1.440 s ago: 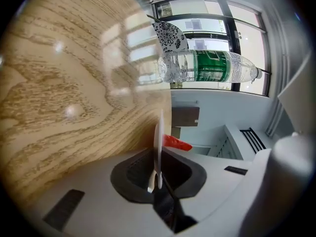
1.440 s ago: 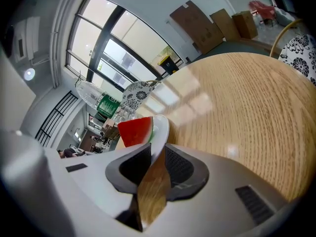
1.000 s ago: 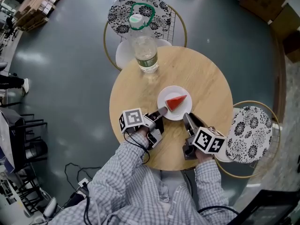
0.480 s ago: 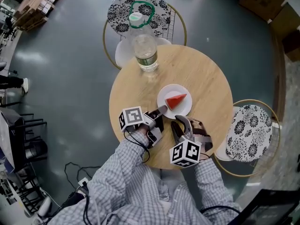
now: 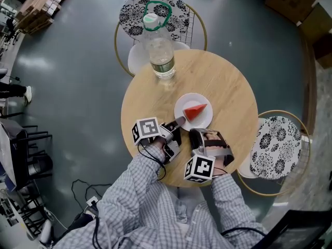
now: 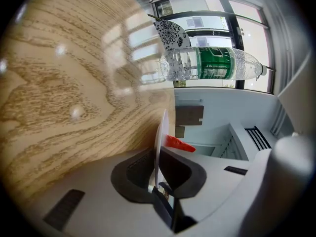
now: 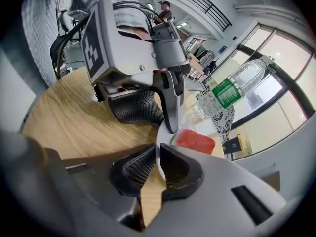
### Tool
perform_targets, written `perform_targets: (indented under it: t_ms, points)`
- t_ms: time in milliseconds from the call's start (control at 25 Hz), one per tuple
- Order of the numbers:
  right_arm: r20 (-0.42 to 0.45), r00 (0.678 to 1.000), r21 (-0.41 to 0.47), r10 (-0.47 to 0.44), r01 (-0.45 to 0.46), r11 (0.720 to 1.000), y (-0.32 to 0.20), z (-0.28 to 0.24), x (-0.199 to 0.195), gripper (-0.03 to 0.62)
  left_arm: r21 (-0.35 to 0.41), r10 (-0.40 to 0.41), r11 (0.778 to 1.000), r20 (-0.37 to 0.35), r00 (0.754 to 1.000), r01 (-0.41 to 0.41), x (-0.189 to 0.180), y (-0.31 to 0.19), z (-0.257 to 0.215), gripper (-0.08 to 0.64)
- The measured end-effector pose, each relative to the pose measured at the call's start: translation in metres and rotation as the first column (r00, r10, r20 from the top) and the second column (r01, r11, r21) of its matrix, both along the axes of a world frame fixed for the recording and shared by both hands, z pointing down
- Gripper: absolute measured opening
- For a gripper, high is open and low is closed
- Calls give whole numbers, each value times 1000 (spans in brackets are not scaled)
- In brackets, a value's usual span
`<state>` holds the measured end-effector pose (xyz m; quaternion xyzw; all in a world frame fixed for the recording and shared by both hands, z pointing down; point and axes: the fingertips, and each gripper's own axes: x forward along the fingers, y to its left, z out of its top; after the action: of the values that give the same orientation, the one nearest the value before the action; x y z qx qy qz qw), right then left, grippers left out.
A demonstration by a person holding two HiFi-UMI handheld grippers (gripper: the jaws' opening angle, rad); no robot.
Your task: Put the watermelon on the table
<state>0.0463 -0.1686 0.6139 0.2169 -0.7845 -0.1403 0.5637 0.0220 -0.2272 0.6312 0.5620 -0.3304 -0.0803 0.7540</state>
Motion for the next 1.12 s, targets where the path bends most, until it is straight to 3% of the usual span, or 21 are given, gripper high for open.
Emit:
perform_targets:
  t_ms: [240, 440, 760, 1120]
  points:
    - [16, 1000, -15, 19, -19, 1000, -1, 0, -1, 38, 36, 35, 999, 32, 999, -36, 2, -4, -6, 40]
    - [15, 999, -31, 29, -29, 999, -1, 4, -1, 38, 79, 77, 994, 40, 996, -80, 7, -7, -14, 145]
    - [12, 998, -56, 69, -68, 996, -3, 6, -1, 38, 105, 155, 981, 67, 986, -162, 10, -3, -18, 204]
    - [5, 997, -74, 82, -81, 994, -5, 15, -1, 38, 97, 122, 987, 52, 991, -127, -2, 13, -22, 210]
